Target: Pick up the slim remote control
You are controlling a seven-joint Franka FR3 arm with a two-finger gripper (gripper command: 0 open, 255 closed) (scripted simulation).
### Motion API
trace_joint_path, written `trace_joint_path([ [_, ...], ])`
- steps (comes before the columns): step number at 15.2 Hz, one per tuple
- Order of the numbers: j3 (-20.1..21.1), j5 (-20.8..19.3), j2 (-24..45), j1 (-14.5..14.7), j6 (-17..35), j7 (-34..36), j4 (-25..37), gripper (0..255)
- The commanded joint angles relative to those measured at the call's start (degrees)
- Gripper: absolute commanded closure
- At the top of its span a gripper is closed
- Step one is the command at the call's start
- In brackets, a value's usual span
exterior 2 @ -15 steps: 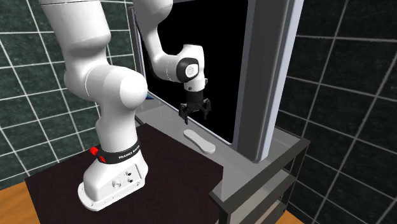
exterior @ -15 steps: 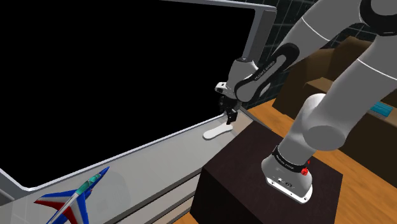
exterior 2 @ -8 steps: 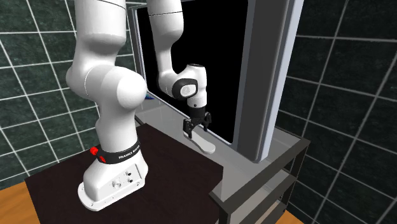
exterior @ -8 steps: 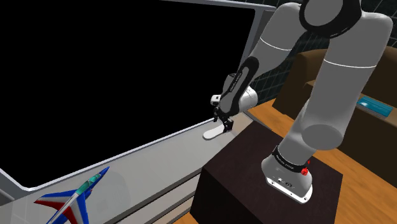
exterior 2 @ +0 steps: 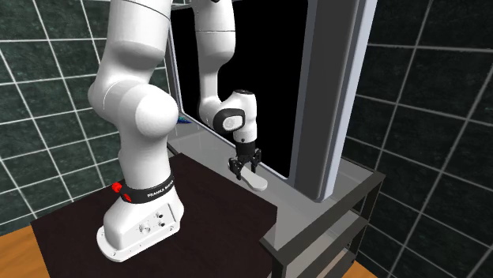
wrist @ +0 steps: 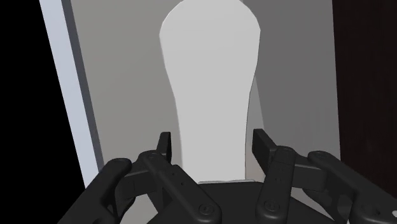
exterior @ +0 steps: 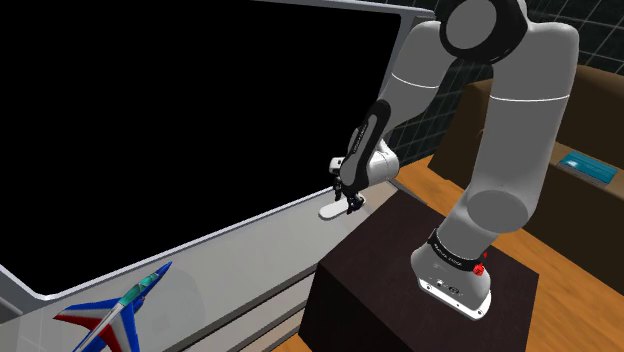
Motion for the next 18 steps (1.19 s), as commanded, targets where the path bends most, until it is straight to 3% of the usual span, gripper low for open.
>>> trace_joint_path([
  [1,0.27,0.04,0.31,-0.3,0.21,-0.09,0.08,255],
  [9,0.22,0.06,0.26,-0.15,0.17,0.0,0.06,255],
  [14,-5.75,-1.64,-5.79,5.56,-4.4,1.61,-1.72,255],
  [18,-12.34,-6.18,-10.66,11.06,-8.16,5.09,-2.98,255],
])
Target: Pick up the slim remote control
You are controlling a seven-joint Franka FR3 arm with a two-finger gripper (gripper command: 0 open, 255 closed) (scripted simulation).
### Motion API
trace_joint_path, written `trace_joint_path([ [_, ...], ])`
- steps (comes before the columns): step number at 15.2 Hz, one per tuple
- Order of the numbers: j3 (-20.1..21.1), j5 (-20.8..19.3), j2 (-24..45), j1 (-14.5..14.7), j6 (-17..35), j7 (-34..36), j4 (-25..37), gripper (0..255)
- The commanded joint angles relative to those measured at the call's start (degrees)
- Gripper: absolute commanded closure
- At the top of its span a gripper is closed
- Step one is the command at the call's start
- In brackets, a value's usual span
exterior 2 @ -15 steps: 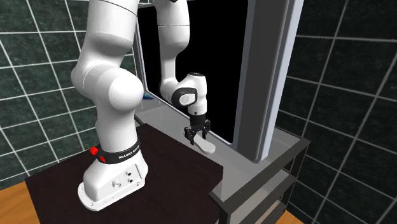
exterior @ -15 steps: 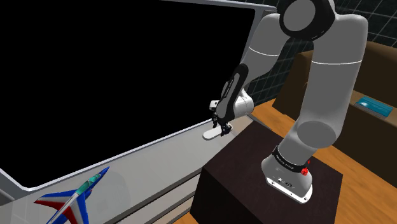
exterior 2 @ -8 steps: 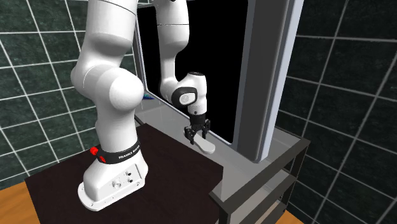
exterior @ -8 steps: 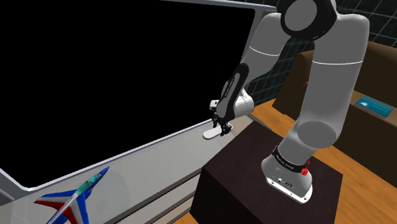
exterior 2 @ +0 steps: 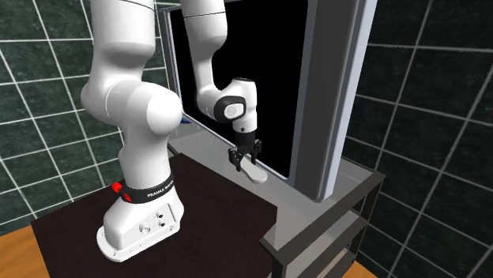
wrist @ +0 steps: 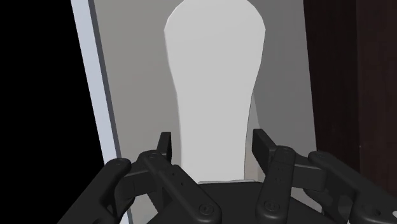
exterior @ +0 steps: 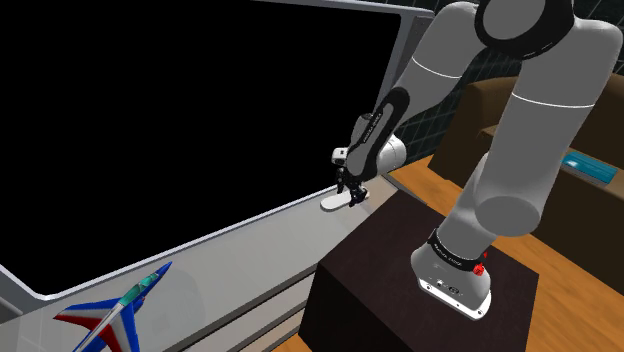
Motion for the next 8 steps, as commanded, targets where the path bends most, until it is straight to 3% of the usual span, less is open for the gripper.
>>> trace_joint_path([
  [1,-3.38,-3.03,-2.42,2.66,-1.95,2.27,-0.5,255],
  [6,-9.25,-13.08,-8.82,5.93,-7.0,9.42,-1.5,255],
  [8,-9.05,-13.41,-9.02,5.64,-7.17,9.65,-1.52,255],
])
